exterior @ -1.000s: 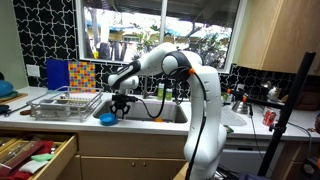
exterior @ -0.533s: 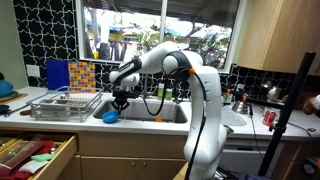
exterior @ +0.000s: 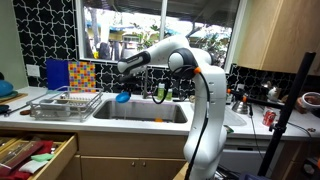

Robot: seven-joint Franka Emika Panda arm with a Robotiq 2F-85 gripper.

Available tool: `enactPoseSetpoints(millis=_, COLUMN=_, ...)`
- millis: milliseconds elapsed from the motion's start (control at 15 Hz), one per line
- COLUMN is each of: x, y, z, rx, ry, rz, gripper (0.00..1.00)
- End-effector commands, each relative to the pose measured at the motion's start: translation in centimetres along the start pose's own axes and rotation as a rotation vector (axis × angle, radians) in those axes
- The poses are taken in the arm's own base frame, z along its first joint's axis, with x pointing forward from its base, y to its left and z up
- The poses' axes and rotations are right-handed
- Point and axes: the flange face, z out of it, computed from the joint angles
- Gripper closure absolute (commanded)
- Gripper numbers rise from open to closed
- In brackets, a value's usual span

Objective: Rinse the the blue bowl with running water, remove the white sponge from the drawer and use it to wipe the blue bowl

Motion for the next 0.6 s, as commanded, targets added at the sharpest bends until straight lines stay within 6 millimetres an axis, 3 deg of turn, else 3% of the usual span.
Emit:
enactPoseSetpoints(millis=0, x=0.7, y=0.5, z=-0.5, rx=-0.006, ry=0.017, rz=0.033, gripper=0.96)
enactPoseSetpoints(millis=267, x=1.0, y=0.7, z=-0.6, rx=-0.013, ry=0.024, rz=0.063, gripper=0.99)
enactPoseSetpoints(millis=333, x=2.3, y=0.9, z=0.7, rx=-0.046, ry=0.042, rz=0.178, gripper=0.99)
enactPoseSetpoints(millis=533, x=3.7, y=1.1, z=2.0, rx=-0.024, ry=0.013, rz=0.349, gripper=0.99)
